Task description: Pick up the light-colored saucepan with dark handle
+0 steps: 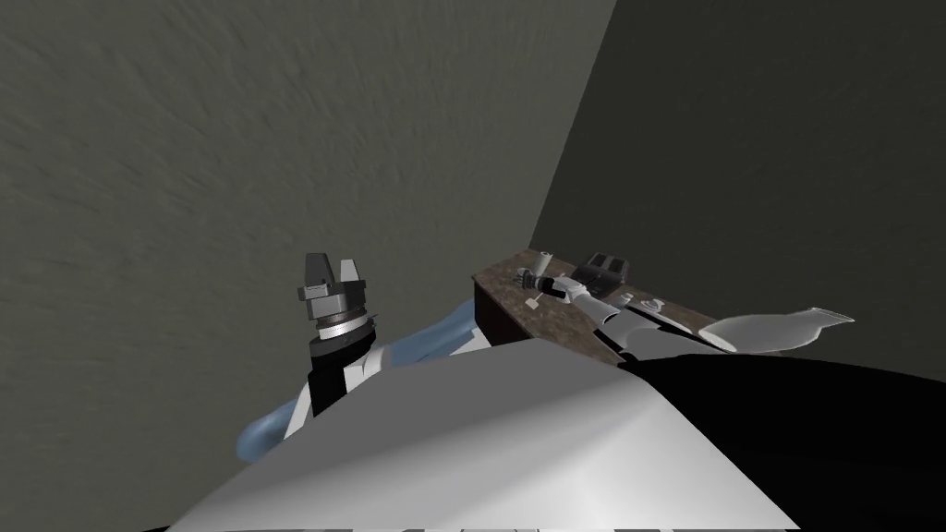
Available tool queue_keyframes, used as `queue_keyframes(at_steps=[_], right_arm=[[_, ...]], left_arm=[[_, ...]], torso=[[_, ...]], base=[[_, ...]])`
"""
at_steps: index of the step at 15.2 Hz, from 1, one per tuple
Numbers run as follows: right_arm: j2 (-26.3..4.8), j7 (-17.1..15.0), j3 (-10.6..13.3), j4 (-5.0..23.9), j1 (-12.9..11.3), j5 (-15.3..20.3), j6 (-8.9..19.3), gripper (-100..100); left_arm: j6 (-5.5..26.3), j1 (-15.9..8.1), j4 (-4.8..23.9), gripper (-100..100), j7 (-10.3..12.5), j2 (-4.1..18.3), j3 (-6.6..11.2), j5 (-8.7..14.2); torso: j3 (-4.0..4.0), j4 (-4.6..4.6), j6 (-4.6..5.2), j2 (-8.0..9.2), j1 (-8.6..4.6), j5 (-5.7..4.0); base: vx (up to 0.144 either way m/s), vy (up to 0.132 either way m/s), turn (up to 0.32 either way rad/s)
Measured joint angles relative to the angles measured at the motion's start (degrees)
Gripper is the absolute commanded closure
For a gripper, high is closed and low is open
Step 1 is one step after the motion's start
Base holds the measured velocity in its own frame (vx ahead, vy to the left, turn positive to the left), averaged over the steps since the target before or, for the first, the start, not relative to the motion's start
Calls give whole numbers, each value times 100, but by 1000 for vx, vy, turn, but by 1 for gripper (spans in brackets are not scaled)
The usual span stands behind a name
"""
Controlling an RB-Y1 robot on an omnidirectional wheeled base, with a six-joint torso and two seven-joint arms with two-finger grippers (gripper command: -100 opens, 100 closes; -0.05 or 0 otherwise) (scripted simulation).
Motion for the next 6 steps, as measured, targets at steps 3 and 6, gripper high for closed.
queue_keyframes(at_steps=[3, 6], right_arm=[[77, 279, 29, 324, -228, -120, -316, 100], [189, 622, 64, 748, -519, -290, -696, 100]], left_arm=[[0, -1, 0, 0, 0, 0, -1, 0], [0, -1, 0, 0, 0, 0, 0, 0]], torso=[[2, 3, -9, 2, 4, 3], [10, 9, -2, 10, 10, 8]], base=[[30, 66, -133], [25, 66, -154]])
